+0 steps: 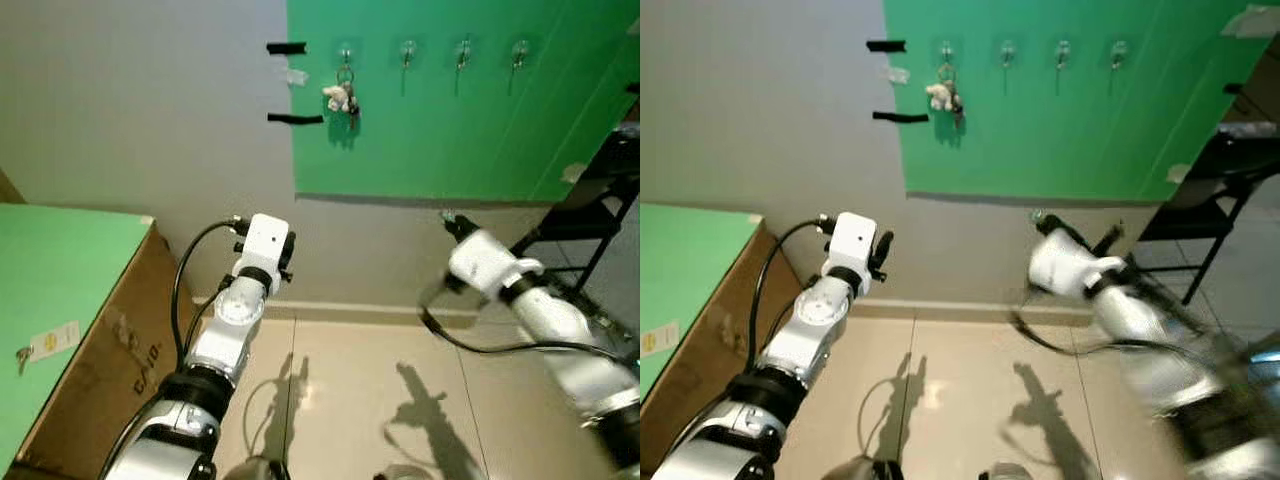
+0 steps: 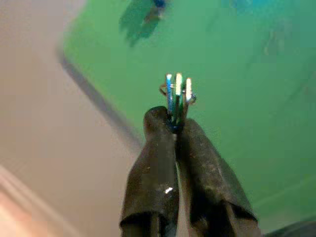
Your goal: Hang keys on a hook
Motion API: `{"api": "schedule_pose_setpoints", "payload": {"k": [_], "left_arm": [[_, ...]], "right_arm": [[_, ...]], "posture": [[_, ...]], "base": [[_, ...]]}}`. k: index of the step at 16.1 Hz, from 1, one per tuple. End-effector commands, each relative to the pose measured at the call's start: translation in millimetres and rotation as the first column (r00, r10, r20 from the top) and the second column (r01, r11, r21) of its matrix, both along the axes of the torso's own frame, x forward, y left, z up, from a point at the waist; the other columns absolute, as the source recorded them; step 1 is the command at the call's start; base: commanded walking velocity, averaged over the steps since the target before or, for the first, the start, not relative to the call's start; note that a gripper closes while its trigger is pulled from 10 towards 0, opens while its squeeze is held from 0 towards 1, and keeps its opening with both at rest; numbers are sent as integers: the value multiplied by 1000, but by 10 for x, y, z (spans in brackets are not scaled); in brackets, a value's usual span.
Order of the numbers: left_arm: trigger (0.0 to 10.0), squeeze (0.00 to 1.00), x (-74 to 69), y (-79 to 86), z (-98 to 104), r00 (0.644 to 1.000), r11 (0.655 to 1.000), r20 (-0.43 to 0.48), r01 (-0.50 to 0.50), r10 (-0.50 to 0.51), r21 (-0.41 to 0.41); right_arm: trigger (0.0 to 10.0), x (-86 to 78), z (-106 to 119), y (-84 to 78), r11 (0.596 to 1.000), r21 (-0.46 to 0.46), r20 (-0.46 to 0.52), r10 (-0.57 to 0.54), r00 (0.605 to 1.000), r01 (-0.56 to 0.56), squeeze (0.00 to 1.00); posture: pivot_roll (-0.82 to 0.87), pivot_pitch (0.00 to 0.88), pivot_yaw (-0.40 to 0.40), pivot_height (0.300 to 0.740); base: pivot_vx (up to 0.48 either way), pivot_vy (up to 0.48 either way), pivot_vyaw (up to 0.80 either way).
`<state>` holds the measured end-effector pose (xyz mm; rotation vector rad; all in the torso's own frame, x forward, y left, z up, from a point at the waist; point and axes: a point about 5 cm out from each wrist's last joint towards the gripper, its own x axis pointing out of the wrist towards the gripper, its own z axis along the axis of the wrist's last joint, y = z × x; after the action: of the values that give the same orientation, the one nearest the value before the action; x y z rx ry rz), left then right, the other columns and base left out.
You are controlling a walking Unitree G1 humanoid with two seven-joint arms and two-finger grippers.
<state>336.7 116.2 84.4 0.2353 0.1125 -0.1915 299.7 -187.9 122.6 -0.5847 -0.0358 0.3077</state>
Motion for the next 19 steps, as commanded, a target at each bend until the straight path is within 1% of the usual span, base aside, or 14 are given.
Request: {"api": "schedule_pose_setpoints", "payload": {"k": [1,2,3,4,6,7,8,9,11,12,13,16,18,19], "left_arm": [[10000,0,18,-44,70,999,1000,37,11,-11,18],[10000,0,15,-64,45,999,999,22,24,-25,36],[10000,0,10,-98,28,999,999,8,34,-34,26],[10000,0,8,-119,22,999,999,-1,39,-39,11],[10000,0,16,-122,25,999,999,-2,34,-34,9],[10000,0,23,-122,34,999,999,-2,37,-37,0],[10000,0,25,-122,39,999,999,-1,39,-39,0],[10000,0,37,-122,59,999,999,5,42,-42,-3],[10000,0,52,-162,107,997,996,10,83,-83,-34],[10000,0,51,-198,168,992,991,33,120,-118,-63],[10000,0,59,-231,210,989,988,49,141,-138,-61],[10000,0,79,-274,263,987,986,66,151,-146,-66],[10000,0,86,-315,288,983,982,69,174,-170,-66],[10000,0,85,-335,293,980,979,64,193,-189,-64]], "right_arm": [[0,-10,88,141,951,309,-107,55,993,-19,0],[0,-29,107,289,888,457,-141,118,983,-41,0],[0,-25,119,367,832,555,-157,133,979,-24,0],[0,-25,121,402,784,620,-167,133,977,-1,0],[0,-19,100,372,729,680,-202,94,975,71,0],[0,-5,89,335,686,716,-223,55,973,125,0],[0,-1,86,325,670,728,-228,38,973,145,0],[0,-1,101,326,640,748,-249,29,968,173,0],[0,8,124,362,629,756,-253,24,967,182,0],[0,24,143,370,643,744,-241,1,970,185,0],[0,40,161,368,673,717,-220,-29,975,182,0],[0,64,210,399,709,686,-189,-39,981,160,0],[0,92,235,407,726,671,-174,-49,984,154,0],[0,97,234,407,723,673,-175,-49,983,156,0]], "posture": [[-211,25,24,722],[-209,23,25,722],[-204,20,20,722],[-204,20,20,722],[-203,17,18,722],[-203,19,19,722],[-203,19,19,722],[-204,19,22,722],[-205,19,26,722],[-209,16,30,722],[-209,15,32,722],[-210,7,32,722],[-206,0,33,722],[-206,0,33,722]], "base": [[0,0,0],[0,0,0],[0,0,0],[0,0,0],[0,0,0],[0,0,0],[0,0,0],[0,0,0],[0,0,0],[0,0,0],[461,0,0],[450,0,0],[450,0,0],[450,0,0]]}}
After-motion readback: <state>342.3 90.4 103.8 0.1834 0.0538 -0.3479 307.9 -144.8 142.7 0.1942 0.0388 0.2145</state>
